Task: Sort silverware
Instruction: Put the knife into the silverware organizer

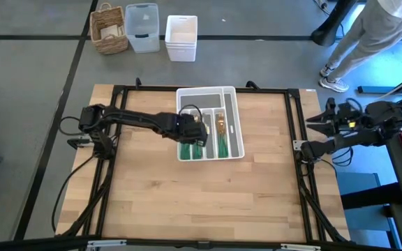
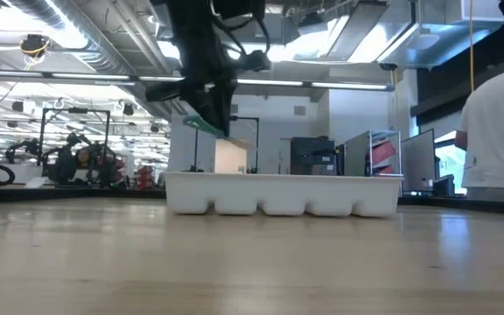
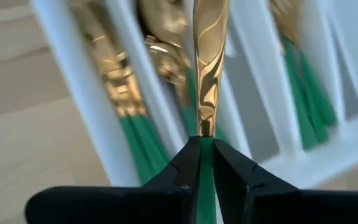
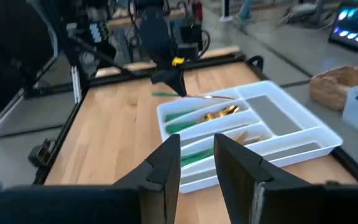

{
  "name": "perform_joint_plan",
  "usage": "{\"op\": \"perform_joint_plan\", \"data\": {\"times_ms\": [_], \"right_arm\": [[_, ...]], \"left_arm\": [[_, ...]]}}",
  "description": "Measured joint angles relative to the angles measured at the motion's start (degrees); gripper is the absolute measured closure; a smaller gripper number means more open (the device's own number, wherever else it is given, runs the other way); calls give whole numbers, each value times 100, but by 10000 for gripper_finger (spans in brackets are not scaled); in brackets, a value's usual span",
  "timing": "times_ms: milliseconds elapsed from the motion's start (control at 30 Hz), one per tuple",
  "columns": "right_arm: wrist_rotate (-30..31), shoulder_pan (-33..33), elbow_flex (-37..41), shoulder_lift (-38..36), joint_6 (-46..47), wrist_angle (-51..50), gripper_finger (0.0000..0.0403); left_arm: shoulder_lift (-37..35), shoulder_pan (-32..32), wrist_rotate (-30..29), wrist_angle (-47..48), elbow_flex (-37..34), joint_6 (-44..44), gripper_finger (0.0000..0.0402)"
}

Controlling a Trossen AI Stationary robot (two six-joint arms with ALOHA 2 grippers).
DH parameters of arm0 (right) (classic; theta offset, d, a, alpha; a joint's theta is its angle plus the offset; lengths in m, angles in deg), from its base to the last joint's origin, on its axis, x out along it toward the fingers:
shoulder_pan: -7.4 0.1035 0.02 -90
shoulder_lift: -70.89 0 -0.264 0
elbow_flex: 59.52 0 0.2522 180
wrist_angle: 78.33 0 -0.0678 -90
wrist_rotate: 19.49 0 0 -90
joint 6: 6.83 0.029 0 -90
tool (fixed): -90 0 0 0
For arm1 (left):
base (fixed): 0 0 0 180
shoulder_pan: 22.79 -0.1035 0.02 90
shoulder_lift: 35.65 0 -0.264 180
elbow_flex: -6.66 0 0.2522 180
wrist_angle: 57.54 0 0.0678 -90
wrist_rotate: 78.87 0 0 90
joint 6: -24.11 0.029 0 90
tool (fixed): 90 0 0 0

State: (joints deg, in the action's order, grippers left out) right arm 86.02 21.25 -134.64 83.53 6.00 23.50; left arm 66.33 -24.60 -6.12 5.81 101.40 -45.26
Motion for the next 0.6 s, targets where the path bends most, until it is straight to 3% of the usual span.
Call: {"op": "perform_joint_plan", "data": {"times_ms": [300, 600], "right_arm": [[-6, -1, 155, -1187, 49, -23, 301], [30, -1, 218, -1232, -313, -294, 301]], "left_arm": [[7, -454, 3, 648, -68, -1097, 373], [65, -474, 9, -116, -755, -2015, 373]]}}
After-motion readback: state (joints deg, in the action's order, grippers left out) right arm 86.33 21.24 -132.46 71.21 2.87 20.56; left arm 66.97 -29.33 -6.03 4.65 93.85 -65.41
